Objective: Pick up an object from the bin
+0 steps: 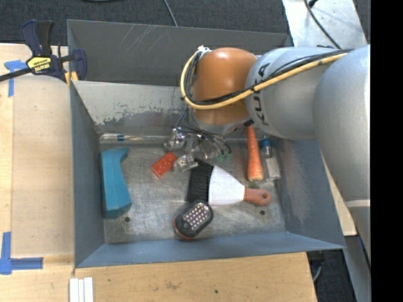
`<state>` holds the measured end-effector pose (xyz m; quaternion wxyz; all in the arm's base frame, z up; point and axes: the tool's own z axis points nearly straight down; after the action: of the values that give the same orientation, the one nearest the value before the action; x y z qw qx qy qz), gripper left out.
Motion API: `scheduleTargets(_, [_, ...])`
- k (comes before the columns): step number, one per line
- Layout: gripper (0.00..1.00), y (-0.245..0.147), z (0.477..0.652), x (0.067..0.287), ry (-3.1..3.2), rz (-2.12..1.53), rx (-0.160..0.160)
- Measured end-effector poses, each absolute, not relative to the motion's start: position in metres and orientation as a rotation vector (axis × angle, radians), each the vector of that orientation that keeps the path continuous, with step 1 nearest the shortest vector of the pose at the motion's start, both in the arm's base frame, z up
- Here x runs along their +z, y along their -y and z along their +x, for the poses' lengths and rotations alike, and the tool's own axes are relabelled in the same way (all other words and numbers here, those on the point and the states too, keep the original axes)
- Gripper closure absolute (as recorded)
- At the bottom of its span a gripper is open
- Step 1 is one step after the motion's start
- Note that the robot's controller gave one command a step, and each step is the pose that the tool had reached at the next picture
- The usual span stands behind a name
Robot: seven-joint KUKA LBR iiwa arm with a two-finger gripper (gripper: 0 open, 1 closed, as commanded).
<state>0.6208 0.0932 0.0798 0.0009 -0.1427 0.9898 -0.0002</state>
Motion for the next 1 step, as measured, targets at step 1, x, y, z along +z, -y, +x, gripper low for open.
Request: scheduleTargets(1, [1.00,-0.0932,0.6202,0.0878,-3.106,-0.446,0.000])
